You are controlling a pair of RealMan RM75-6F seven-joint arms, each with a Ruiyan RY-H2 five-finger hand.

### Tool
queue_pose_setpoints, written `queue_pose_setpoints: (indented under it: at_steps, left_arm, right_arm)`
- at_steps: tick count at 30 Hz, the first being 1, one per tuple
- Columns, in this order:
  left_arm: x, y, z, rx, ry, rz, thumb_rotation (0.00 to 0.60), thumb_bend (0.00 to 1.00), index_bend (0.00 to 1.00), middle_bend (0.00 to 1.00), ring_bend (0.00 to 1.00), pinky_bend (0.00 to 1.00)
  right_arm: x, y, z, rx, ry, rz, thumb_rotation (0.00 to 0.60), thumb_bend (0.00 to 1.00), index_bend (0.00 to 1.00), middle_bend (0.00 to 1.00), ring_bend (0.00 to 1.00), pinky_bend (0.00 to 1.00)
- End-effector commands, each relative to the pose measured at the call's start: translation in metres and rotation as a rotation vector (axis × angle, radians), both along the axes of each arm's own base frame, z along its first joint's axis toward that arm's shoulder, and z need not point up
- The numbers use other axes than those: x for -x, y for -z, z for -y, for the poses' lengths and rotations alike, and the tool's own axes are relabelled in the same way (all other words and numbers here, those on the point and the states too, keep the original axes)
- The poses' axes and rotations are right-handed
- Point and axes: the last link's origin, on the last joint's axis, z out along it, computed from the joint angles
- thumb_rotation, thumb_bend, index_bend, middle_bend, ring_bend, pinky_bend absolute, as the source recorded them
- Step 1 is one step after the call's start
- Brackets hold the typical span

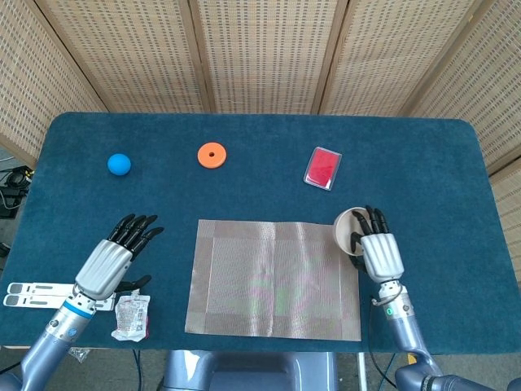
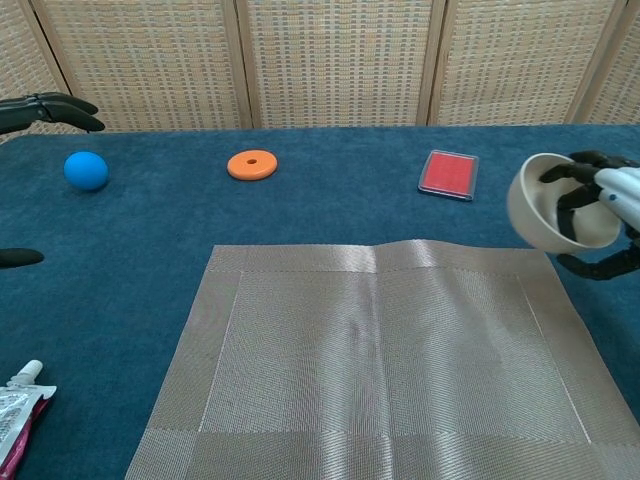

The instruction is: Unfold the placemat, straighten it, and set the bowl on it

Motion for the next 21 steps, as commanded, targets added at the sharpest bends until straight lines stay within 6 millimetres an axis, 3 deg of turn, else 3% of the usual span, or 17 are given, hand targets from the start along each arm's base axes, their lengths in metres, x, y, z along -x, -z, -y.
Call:
queue_pose_setpoints:
  at_steps: [1,12,21]
  left_arm:
    - [0.001,-0.001,-0.001,-0.005,-0.002,0.003,0.6,0.19,0.11,0.0,0.0,0.0]
    - [0.004,-0.007,-0.004,-0.015,-0.019,0.025,0.6,0.2,0.11,0.0,0.0,0.0]
    - [0.008,-0.013,-0.005,-0.018,-0.034,0.037,0.6,0.2,0.11,0.0,0.0,0.0]
  right_arm:
    - [-0.036,0.015,-0.009,-0.07,-0.093,-0.003,0.6,0.5,0.73,0.19,0.0,0.0]
    - [-0.087,0.054,-0.024,-0.195,-0.168,0.05,0.6,0.5,0.73,0.19,0.0,0.0]
    - [-0.092,0.077,-0.029,-0.238,-0.154,0.05,0.6,0.5,0.72,0.19,0.0,0.0]
